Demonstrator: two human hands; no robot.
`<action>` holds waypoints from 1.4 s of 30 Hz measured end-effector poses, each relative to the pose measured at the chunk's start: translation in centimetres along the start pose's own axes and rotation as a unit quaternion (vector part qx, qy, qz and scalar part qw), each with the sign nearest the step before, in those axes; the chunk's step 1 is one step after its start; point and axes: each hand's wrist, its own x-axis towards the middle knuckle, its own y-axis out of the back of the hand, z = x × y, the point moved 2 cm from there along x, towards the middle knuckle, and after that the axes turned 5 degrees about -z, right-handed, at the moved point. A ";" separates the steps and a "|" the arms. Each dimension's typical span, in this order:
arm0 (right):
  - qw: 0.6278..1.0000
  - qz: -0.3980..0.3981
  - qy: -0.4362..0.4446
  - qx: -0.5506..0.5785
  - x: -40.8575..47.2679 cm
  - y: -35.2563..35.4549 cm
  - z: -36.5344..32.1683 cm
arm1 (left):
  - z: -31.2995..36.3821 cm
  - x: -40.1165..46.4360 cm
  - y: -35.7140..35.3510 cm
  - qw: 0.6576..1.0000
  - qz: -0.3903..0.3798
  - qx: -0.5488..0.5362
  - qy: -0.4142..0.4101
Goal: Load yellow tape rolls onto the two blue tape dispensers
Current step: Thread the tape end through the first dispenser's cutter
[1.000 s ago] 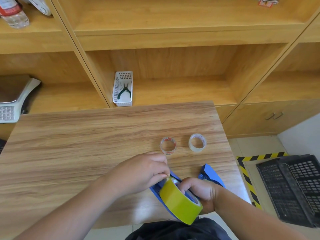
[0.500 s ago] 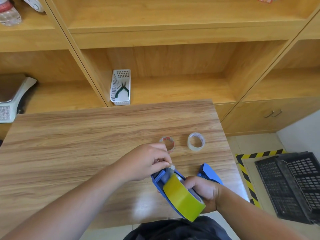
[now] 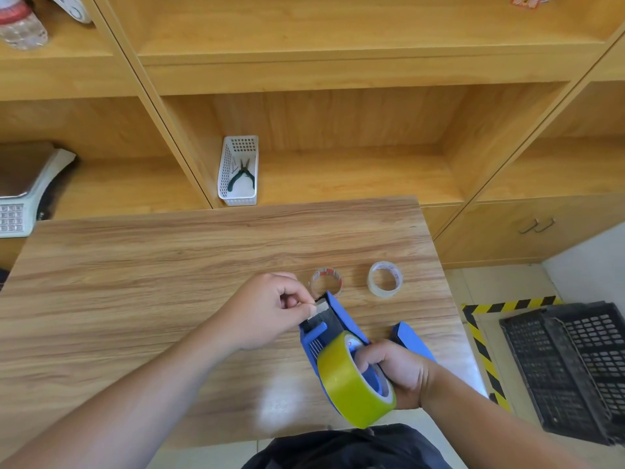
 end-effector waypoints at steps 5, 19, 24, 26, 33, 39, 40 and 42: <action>0.999 0.012 0.000 -0.032 0.0 -0.1 0.1 | -0.4 -0.1 1.4 0.999 0.016 0.013 0.024; 0.988 0.004 0.024 -0.154 -0.7 -2.5 -0.6 | -2.5 0.2 2.5 0.992 -0.014 -0.046 0.119; 0.983 -0.008 0.014 -0.185 -1.1 -3.2 -1.0 | -2.3 -0.1 0.3 0.971 -0.110 -0.130 0.169; 0.983 -0.010 0.013 -0.183 -1.2 -3.4 -1.0 | -2.5 -0.5 -0.7 0.950 -0.166 -0.182 0.192; 0.989 -0.039 0.013 -0.144 -1.0 -3.8 -0.3 | -3.9 -2.0 -2.7 0.810 -0.298 -0.440 0.248; 0.995 -0.072 0.024 -0.059 -1.0 -4.1 0.2 | -4.3 -3.1 -4.4 0.745 -0.305 -0.545 0.234; 0.995 -0.078 0.023 -0.050 -1.0 -4.1 0.2 | -4.1 -3.3 -4.7 0.735 -0.304 -0.559 0.234; 0.996 -0.077 0.025 -0.044 -0.8 -4.0 0.3 | -3.6 -3.7 -5.3 0.737 -0.291 -0.568 0.223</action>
